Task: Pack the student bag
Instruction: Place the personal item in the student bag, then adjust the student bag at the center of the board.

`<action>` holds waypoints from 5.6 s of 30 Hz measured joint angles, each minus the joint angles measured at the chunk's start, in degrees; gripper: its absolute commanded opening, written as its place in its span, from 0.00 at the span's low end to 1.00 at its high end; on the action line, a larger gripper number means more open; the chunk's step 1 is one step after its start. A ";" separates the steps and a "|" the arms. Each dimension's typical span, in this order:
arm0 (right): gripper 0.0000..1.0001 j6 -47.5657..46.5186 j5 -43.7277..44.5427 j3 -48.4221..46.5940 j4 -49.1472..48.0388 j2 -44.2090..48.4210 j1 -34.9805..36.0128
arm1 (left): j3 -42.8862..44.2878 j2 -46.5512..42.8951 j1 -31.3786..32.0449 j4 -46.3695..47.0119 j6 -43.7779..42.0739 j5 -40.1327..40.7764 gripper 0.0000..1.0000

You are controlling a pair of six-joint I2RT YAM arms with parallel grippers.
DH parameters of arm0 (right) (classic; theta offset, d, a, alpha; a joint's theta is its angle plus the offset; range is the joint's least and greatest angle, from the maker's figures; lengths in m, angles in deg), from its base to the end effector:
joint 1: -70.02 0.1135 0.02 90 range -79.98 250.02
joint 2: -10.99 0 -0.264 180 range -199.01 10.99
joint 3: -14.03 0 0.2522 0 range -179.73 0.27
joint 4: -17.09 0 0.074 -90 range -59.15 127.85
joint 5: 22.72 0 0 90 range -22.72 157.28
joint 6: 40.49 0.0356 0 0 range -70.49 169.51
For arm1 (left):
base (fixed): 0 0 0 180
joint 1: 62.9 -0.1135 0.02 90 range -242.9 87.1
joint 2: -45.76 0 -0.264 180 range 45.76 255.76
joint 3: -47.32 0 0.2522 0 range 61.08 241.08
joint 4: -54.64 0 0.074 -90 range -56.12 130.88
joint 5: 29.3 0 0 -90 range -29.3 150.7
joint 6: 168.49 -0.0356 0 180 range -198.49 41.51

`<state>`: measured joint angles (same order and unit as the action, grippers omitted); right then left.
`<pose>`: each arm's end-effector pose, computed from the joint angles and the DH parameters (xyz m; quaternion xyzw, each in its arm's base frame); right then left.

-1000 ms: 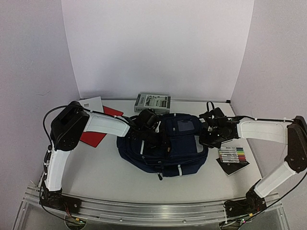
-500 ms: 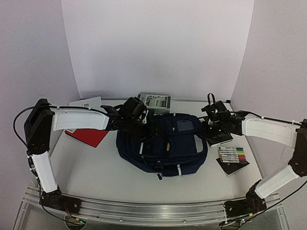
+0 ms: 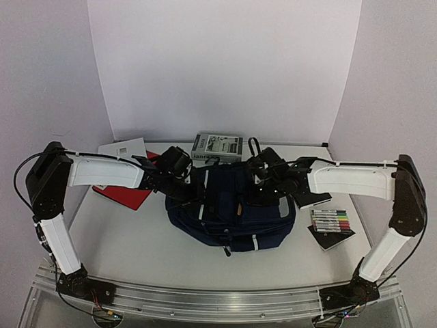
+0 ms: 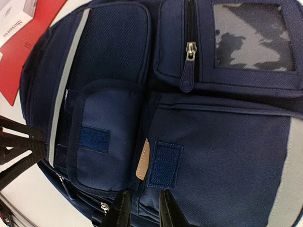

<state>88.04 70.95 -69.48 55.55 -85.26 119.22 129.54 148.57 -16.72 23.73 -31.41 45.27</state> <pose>0.2392 0.2736 0.2350 -0.0771 0.9396 0.2083 0.2603 0.2577 -0.2822 0.1975 0.0369 0.9359 -0.3245 0.1322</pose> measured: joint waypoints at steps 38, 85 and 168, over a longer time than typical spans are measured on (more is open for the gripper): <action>0.21 3.27 2.77 -1.18 -0.65 -4.30 -1.58 | -2.84 2.59 -0.85 13.34 2.96 -9.83 0.54; 0.20 2.02 -2.09 6.64 -1.63 10.92 -7.15 | -0.24 9.22 3.89 31.39 0.94 -22.82 0.81; 0.41 3.10 0.21 19.76 -5.30 9.26 -21.05 | 1.50 11.14 -17.38 5.70 -9.54 -7.50 0.23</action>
<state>91.14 71.16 -49.71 50.25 -76.00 98.17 131.04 159.70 -34.11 29.43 -40.95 37.77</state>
